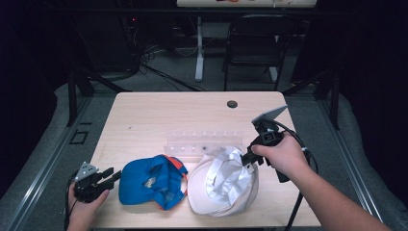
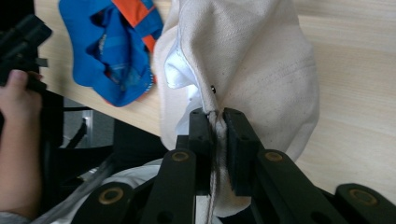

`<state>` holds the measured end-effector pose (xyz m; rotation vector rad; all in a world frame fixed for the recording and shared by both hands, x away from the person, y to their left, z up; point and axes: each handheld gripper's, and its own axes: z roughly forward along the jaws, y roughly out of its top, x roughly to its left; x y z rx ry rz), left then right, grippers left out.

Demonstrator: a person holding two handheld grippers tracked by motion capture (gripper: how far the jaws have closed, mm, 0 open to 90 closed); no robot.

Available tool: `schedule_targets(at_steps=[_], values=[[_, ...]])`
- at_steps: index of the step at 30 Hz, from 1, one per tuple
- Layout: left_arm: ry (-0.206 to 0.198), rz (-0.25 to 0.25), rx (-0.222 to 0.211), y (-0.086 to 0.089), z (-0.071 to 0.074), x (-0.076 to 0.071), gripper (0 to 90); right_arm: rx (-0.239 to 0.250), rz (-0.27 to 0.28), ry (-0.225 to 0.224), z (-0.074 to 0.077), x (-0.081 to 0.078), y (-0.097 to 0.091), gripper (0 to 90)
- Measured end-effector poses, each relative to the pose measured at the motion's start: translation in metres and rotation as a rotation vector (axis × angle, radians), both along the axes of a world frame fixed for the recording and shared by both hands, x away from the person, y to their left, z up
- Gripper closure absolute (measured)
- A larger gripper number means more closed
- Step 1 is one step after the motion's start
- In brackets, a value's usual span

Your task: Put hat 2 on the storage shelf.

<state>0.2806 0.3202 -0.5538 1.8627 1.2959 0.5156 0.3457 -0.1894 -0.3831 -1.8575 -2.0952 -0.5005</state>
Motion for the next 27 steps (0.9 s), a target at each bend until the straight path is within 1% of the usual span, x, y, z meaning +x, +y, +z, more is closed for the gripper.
schedule_targets(at_steps=[1, 2, 3, 6, 7, 8, 9, 10, 12, 13, 14, 15, 16, 18, 19, 20, 21, 22, 23, 24, 25, 26, 27], values=[[0.000, 0.000, 0.002, 0.000, 0.000, 0.000, 61.7, 0.000, 0.000, 0.000, 0.000, 0.000, 0.000, 82.4], [-0.004, -0.001, 0.001, 0.000, 0.000, -0.001, 61.7, 0.014, -0.012, 0.011, 0.005, 0.001, 0.001, 82.4], [-0.004, -0.001, 0.001, 0.000, 0.001, -0.001, 61.8, 0.026, -0.025, 0.010, 0.008, 0.001, 0.002, 82.4], [-0.001, 0.001, -0.001, 0.000, 0.000, 0.000, 62.0, 0.047, -0.014, 0.030, 0.018, 0.002, 0.001, 82.5], [-0.001, 0.001, -0.001, 0.000, 0.000, 0.000, 62.1, 0.047, -0.014, 0.030, 0.018, 0.002, 0.001, 82.5], [0.000, 0.001, 0.001, 0.000, 0.000, 0.000, 62.1, 0.067, -0.037, 0.025, 0.021, 0.001, 0.002, 82.4], [0.001, 0.000, 0.002, 0.000, 0.000, 0.000, 62.3, 0.079, -0.036, 0.032, 0.024, 0.001, 0.002, 82.4], [-0.001, 0.001, 0.001, 0.000, 0.000, 0.000, 62.3, 0.107, -0.048, 0.031, 0.030, 0.000, 0.001, 82.5], [-0.002, 0.001, 0.000, 0.000, 0.000, 0.000, 62.4, 0.125, -0.028, 0.040, 0.036, 0.000, -0.002, 82.5], [-0.002, 0.001, 0.000, 0.000, 0.000, 0.000, 62.4, 0.147, -0.045, 0.035, 0.038, -0.001, -0.002, 82.5], [-0.003, 0.000, 0.000, 0.000, 0.000, 0.000, 62.5, 0.162, -0.033, 0.038, 0.040, -0.002, -0.004, 82.4], [-0.003, 0.000, 0.000, 0.000, 0.000, 0.000, 62.5, 0.162, -0.033, 0.038, 0.040, -0.002, -0.004, 82.4], [-0.003, 0.000, 0.002, 0.000, 0.000, -0.001, 62.5, 0.199, -0.058, 0.033, 0.044, -0.004, -0.006, 82.5], [-0.003, 0.001, 0.002, -0.001, 0.000, -0.001, 62.4, 0.223, -0.071, 0.028, 0.046, -0.005, -0.009, 82.5], [-0.002, 0.000, 0.002, -0.001, 0.000, -0.001, 62.4, 0.223, -0.071, 0.028, 0.046, -0.005, -0.009, 82.5], [-0.007, 0.000, 0.001, -0.001, -0.001, -0.001, 61.8, 0.246, -0.064, 0.031, 0.049, -0.006, -0.015, 82.5], [-0.007, 0.000, 0.001, -0.001, -0.001, -0.001, 60.8, 0.246, -0.064, 0.031, 0.049, -0.006, -0.015, 82.5], [-0.010, 0.007, 0.011, -0.001, -0.001, -0.001, 59.0, 0.274, -0.071, 0.027, 0.053, -0.006, -0.020, 82.5], [-0.013, 0.009, 0.011, -0.001, -0.001, 0.000, 58.5, 0.285, -0.091, 0.019, 0.053, -0.007, -0.021, 82.4], [-0.017, 0.007, 0.001, -0.001, -0.001, 0.000, 58.1, 0.295, -0.090, 0.017, 0.054, -0.007, -0.023, 82.5], [-0.015, 0.009, 0.003, -0.001, -0.001, 0.000, 57.3, 0.307, -0.086, 0.015, 0.055, -0.007, -0.026, 82.5], [-0.015, 0.009, 0.003, -0.001, -0.001, 0.000, 56.9, 0.320, -0.094, 0.009, 0.056, -0.008, -0.028, 82.5], [-0.016, 0.010, 0.002, -0.001, -0.001, 0.000, 56.9, 0.320, -0.094, 0.009, 0.056, -0.008, -0.028, 82.5]])
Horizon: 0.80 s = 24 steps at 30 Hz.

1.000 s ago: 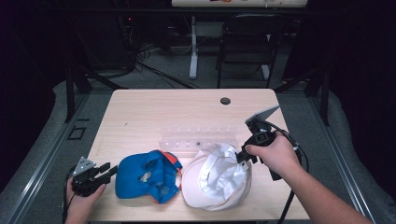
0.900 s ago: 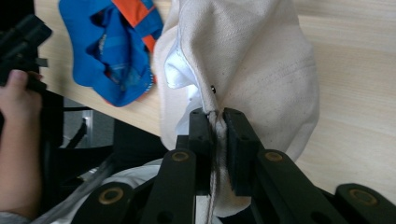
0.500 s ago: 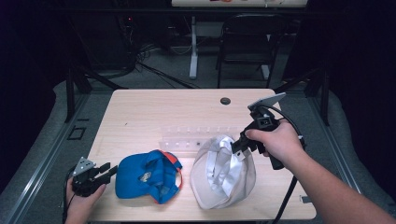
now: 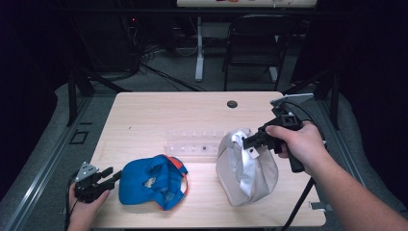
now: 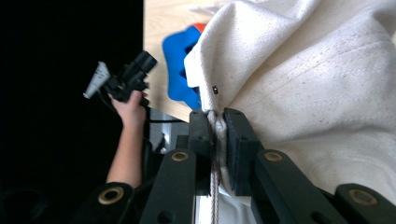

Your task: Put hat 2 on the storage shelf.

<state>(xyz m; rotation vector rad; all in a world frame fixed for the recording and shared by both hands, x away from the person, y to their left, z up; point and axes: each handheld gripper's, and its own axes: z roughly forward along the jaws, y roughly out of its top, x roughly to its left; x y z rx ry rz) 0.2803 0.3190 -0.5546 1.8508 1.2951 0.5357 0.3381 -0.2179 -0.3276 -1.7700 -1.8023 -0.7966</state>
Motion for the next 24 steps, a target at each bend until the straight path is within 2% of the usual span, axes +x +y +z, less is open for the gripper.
schedule_targets(at_steps=[1, 3, 5, 6, 7, 11, 12, 13, 24], values=[[0.000, 0.000, -0.002, 0.000, 0.000, 0.000, 56.5, 0.017, -0.020, -0.003, 0.001, 0.000, -0.001, 82.5], [-0.004, -0.001, 0.002, 0.000, 0.000, 0.000, 55.3, 0.056, -0.024, -0.021, 0.002, 0.001, -0.007, 82.4], [-0.003, 0.000, 0.001, 0.000, 0.000, 0.000, 55.2, 0.064, -0.024, -0.023, 0.002, 0.001, -0.008, 82.5], [-0.003, 0.000, 0.000, 0.000, 0.000, 0.000, 55.0, 0.081, -0.042, -0.028, 0.003, 0.002, -0.008, 82.5], [-0.001, 0.000, 0.001, 0.000, 0.000, 0.000, 54.7, 0.090, -0.031, -0.032, 0.003, 0.003, -0.009, 82.5], [0.001, -0.001, 0.000, 0.000, 0.000, 0.000, 54.1, 0.150, -0.052, -0.051, 0.007, 0.006, -0.008, 82.4], [0.001, -0.001, 0.000, 0.000, 0.000, 0.000, 54.1, 0.150, -0.052, -0.051, 0.007, 0.006, -0.008, 82.4], [-0.003, -0.004, -0.002, 0.000, 0.000, 0.000, 54.0, 0.176, -0.058, -0.059, 0.009, 0.007, -0.007, 82.4], [0.004, -0.018, 0.009, -0.003, 0.000, 0.000, 56.7, 0.327, -0.074, -0.106, 0.019, 0.023, 0.000, 82.4]])
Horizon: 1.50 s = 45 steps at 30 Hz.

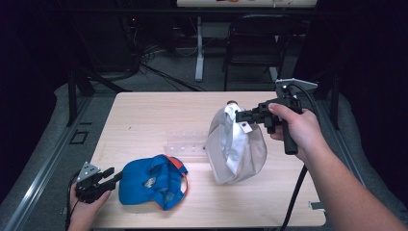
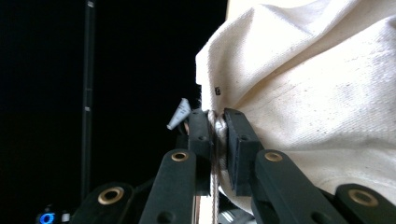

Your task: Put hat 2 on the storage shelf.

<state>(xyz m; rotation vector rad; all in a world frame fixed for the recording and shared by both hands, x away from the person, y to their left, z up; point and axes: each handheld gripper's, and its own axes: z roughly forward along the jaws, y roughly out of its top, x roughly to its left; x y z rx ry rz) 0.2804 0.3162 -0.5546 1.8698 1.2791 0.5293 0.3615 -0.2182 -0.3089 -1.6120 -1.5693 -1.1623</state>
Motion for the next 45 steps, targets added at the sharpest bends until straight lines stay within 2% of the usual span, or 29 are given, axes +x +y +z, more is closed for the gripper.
schedule_targets(at_steps=[1, 7, 16, 22, 31, 39, 41, 45], values=[[0.000, -0.001, 0.000, 0.000, 0.000, 0.000, 56.8, 0.021, -0.002, -0.010, 0.001, 0.004, 0.002, 82.4], [-0.001, -0.003, 0.004, 0.001, 0.000, 0.000, 56.7, 0.063, -0.018, -0.026, 0.002, 0.016, 0.012, 82.3], [-0.002, -0.012, -0.006, 0.001, -0.001, 0.001, 57.2, 0.108, -0.051, -0.036, 0.001, 0.035, 0.032, 82.3], [-0.015, -0.018, -0.004, -0.002, 0.000, 0.000, 57.4, 0.112, -0.070, -0.040, -0.003, 0.047, 0.048, 82.3], [-0.014, -0.020, 0.006, -0.004, 0.000, 0.000, 56.8, 0.136, -0.102, -0.044, -0.005, 0.064, 0.062, 82.3], [-0.021, -0.028, -0.036, -0.007, 0.001, 0.000, 54.9, 0.179, -0.156, -0.042, -0.011, 0.078, 0.074, 82.3], [-0.021, -0.036, -0.031, -0.010, 0.002, -0.001, 54.8, 0.182, -0.162, -0.041, -0.012, 0.079, 0.076, 82.3], [-0.050, -0.055, -0.038, -0.018, 0.007, -0.004, 53.3, 0.193, -0.173, -0.046, -0.013, 0.083, 0.082, 82.2]])
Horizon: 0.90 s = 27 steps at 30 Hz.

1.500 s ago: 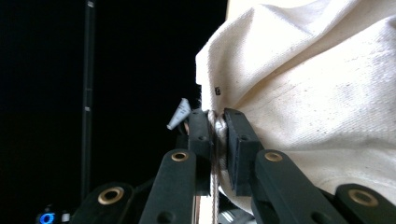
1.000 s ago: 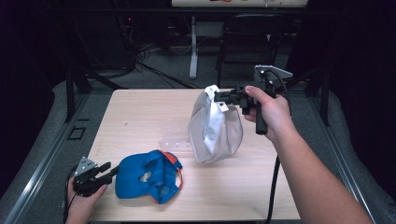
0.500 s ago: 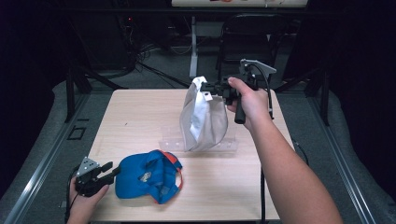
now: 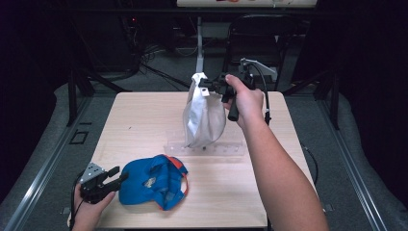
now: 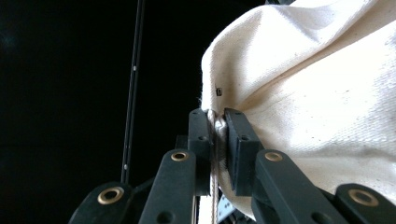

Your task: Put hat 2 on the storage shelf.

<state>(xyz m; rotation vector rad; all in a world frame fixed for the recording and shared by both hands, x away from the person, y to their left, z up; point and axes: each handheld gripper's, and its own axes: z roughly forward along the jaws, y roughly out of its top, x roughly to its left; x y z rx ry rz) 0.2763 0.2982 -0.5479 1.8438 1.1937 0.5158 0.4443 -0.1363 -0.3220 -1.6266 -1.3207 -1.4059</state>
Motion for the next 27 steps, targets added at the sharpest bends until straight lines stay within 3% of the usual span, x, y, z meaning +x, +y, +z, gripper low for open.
schedule_targets(at_steps=[6, 17, 23, 27], values=[[-0.007, -0.022, 0.020, -0.006, 0.003, -0.001, 51.6, -0.012, -0.008, 0.015, -0.004, 0.002, 0.007, 82.2], [-0.007, -0.021, 0.009, -0.008, 0.005, -0.003, 50.6, -0.045, -0.034, 0.013, -0.010, 0.003, 0.009, 82.2], [-0.052, -0.123, 0.022, -0.038, 0.026, -0.005, 50.0, -0.039, -0.036, 0.008, -0.014, 0.004, 0.012, 82.2], [-0.083, -0.177, 0.049, -0.064, 0.036, 0.004, 49.0, -0.040, -0.031, 0.013, -0.015, 0.005, 0.013, 82.1]])
